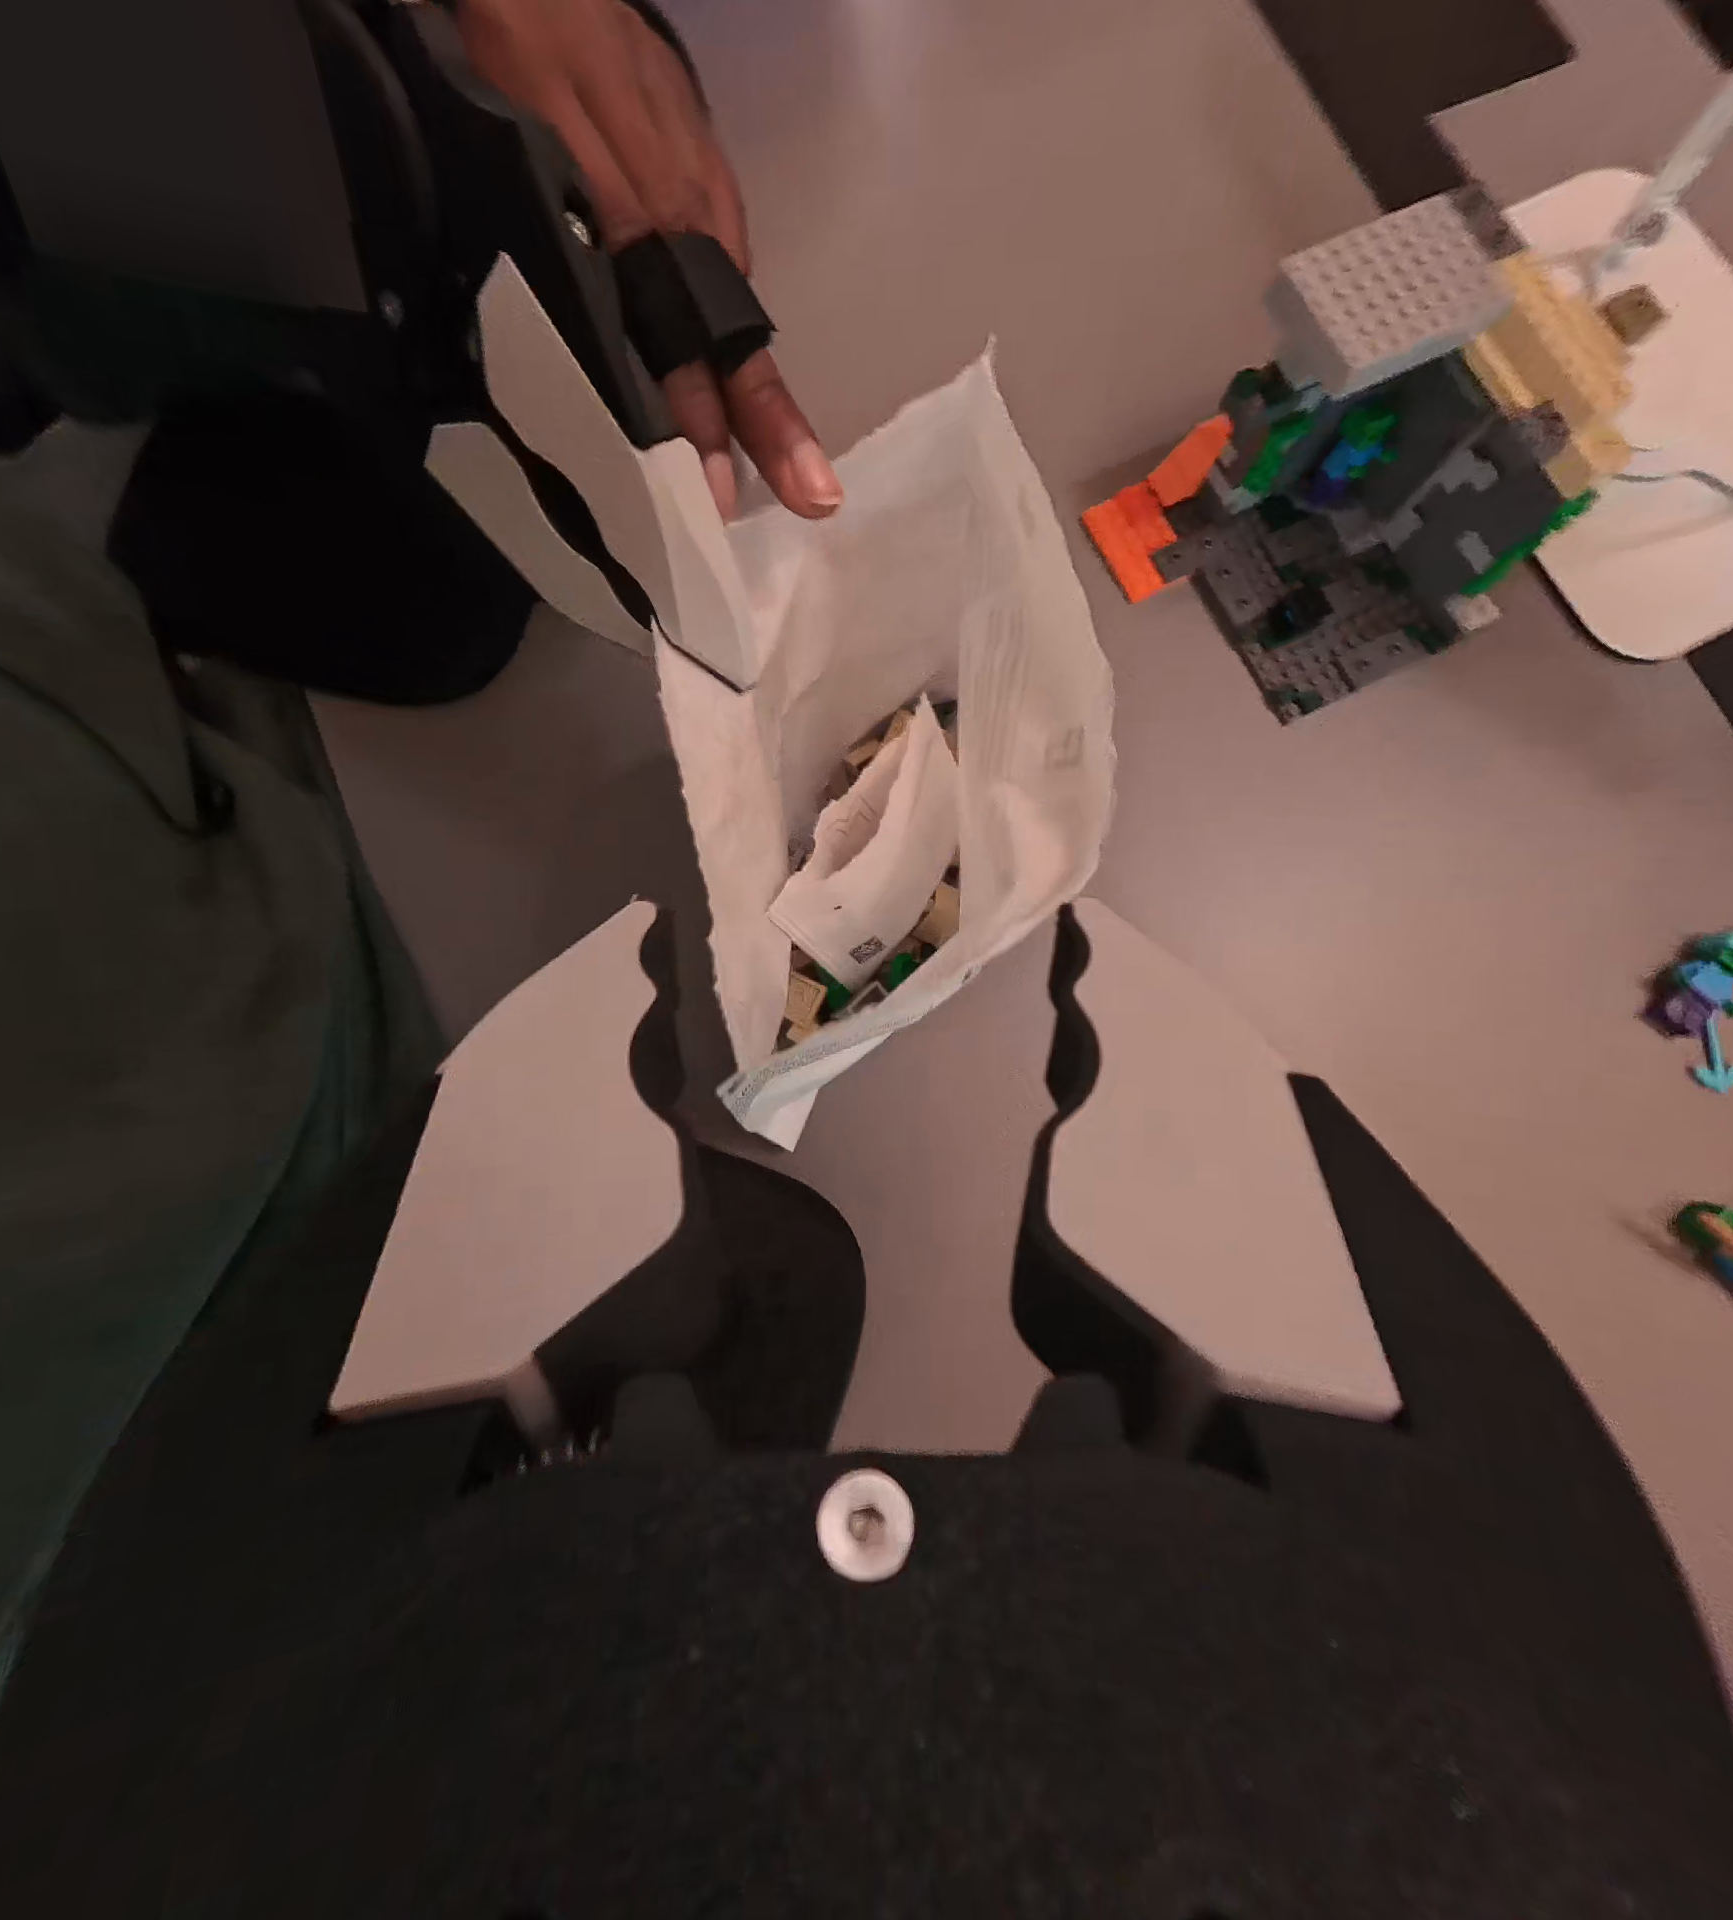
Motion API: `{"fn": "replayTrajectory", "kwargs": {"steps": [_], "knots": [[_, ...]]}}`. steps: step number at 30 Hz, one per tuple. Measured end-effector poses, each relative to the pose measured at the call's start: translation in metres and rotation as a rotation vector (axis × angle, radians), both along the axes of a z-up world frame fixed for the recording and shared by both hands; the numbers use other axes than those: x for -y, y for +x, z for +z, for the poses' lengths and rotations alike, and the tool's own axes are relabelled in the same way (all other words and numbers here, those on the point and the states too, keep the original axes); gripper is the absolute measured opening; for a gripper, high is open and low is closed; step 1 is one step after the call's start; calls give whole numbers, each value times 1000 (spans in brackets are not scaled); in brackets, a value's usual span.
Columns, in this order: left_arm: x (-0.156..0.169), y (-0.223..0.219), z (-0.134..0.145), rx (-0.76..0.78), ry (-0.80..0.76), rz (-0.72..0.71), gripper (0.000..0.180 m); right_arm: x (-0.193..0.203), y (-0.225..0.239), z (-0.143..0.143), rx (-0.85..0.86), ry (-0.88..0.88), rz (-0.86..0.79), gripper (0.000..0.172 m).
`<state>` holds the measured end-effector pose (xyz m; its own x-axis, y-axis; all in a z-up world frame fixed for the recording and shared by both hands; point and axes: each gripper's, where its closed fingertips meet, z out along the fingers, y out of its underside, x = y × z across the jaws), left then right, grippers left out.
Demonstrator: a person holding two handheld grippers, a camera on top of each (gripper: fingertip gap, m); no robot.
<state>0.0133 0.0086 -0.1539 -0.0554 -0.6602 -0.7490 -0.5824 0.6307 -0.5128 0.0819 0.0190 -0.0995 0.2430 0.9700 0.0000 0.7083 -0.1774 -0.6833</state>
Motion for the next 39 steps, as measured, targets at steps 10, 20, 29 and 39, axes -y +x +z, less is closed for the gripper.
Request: {"fn": "replayTrajectory", "kwargs": {"steps": [10, 20, 29, 39], "knots": [[-5, 5, 2, -5, 10, 16, 5, 8, 7, -54, -266, 261, -307, 4], [-19, -47, 34, 425, -535, 65, 49, 13, 31, -52, -370, 262, -8, 0], [-47, -20, -28, 293, -726, -89, 35, 2, 19, -51, -380, 271, 193, 0], [-40, -26, -21, 407, -803, -57, 1, -32, 45, -57, -414, 65, 110, 0]]}}
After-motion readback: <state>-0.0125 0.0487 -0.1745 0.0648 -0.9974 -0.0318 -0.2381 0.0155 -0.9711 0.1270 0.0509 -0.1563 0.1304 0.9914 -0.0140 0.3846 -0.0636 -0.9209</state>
